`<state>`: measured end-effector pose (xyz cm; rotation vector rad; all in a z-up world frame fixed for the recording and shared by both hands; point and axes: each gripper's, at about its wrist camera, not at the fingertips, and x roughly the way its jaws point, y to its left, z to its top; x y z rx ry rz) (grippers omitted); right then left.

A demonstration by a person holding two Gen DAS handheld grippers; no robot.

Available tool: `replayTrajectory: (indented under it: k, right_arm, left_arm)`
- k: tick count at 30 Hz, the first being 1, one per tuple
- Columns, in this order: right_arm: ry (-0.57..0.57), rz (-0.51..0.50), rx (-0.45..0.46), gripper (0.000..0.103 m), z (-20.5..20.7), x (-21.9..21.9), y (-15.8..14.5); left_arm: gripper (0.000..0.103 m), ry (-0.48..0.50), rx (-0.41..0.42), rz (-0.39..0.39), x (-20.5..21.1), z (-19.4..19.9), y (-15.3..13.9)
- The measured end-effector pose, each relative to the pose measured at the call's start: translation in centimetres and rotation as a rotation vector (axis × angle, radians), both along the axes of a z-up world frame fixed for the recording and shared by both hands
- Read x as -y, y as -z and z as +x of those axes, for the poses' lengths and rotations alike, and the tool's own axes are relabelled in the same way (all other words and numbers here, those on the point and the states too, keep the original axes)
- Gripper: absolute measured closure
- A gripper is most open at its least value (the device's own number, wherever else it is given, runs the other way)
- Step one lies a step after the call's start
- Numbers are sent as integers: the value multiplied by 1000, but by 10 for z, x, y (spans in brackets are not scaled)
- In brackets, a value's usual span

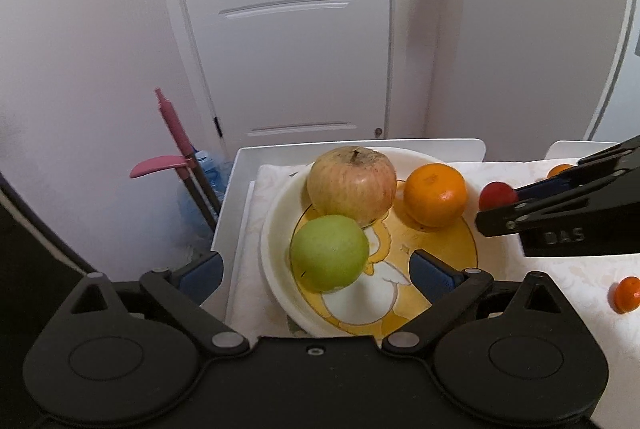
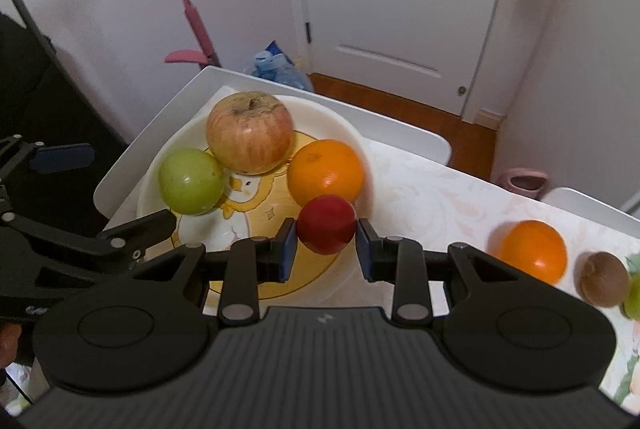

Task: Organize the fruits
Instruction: 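Release the green apple with the left tool while the right tool releases the tomato in the bowl, then move both tools back toward the remaining fruit beside the kiwi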

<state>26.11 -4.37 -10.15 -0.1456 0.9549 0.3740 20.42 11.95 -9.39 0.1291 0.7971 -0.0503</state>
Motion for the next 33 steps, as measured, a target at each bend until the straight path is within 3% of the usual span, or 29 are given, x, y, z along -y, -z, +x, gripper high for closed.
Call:
replayTrajectory:
  k: [9, 10, 11, 14, 33]
  right_arm:
    - [-48, 9, -18, 56, 9, -6, 15]
    - [-48, 14, -4, 49, 7, -7, 13]
    - [-47, 14, 7, 33, 6, -7, 12]
    - [-29, 20, 50, 4, 0, -5, 4]
    - [101, 48, 124, 2, -52, 20, -41]
  left_arm:
    - [2, -62, -27, -23, -5, -12, 8]
    - [2, -65, -26, -22, -5, -13, 8]
    - [2, -68, -25, -22, -6, -14, 7]
    - [2, -74, -24, -26, -8, -16, 5]
    - [2, -42, 39, -49, -3, -35, -24]
